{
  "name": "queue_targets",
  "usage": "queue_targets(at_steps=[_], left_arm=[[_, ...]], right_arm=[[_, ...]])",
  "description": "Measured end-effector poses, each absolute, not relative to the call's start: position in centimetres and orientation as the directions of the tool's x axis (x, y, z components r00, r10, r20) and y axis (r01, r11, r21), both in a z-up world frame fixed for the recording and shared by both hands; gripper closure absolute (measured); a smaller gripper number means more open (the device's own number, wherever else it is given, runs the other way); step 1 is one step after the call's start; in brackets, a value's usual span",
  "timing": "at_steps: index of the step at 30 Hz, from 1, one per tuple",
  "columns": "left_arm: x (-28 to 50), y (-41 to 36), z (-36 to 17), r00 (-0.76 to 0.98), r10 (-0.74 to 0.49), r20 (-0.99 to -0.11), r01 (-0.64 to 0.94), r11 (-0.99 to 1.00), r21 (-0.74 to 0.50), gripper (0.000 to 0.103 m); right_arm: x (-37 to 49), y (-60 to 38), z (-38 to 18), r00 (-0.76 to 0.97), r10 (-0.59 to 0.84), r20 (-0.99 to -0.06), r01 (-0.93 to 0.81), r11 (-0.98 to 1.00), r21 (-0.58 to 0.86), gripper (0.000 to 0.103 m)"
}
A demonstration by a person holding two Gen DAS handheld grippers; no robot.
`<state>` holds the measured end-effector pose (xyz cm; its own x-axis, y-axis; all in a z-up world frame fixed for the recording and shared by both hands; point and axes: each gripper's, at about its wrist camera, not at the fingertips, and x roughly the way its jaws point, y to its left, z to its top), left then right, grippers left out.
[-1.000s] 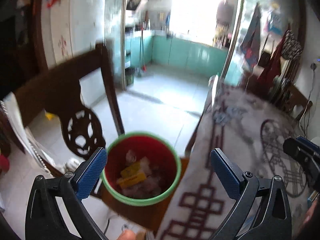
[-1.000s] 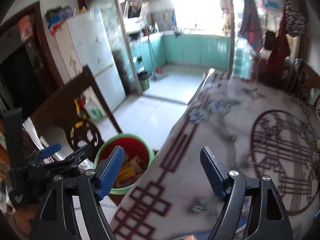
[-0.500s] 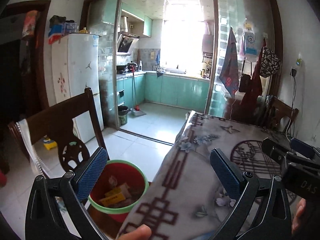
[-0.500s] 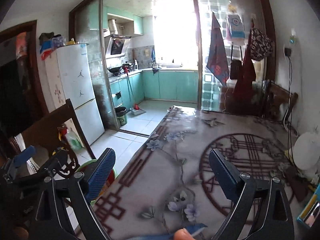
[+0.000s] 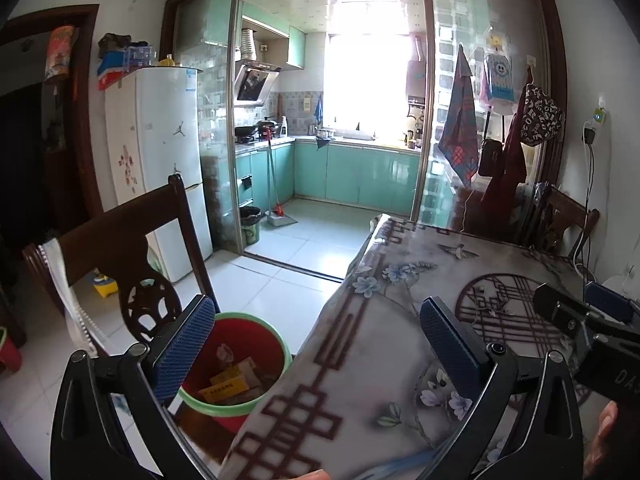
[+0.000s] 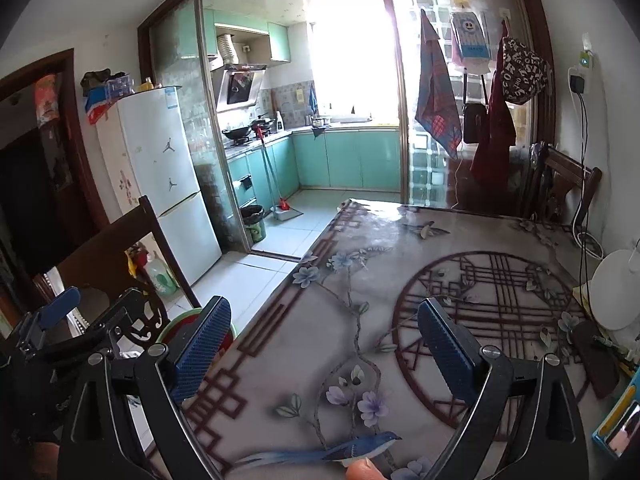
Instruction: Collect trash
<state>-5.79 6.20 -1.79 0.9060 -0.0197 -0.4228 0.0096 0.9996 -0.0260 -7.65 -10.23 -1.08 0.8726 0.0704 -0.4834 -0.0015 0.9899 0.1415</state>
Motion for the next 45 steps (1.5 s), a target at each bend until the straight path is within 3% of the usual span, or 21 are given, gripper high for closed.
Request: queue_targets(at_steps=[45], left_arm=[[-5.81, 5.8, -1.33, 0.902, -0.002, -0.431, -0.006, 1.0, -0.018, 0.0]], right_arm=[[-7.17, -10.01, -1.28, 0.862, 0.077, -0.501, -0.011, 0.991, 0.133, 0.008]])
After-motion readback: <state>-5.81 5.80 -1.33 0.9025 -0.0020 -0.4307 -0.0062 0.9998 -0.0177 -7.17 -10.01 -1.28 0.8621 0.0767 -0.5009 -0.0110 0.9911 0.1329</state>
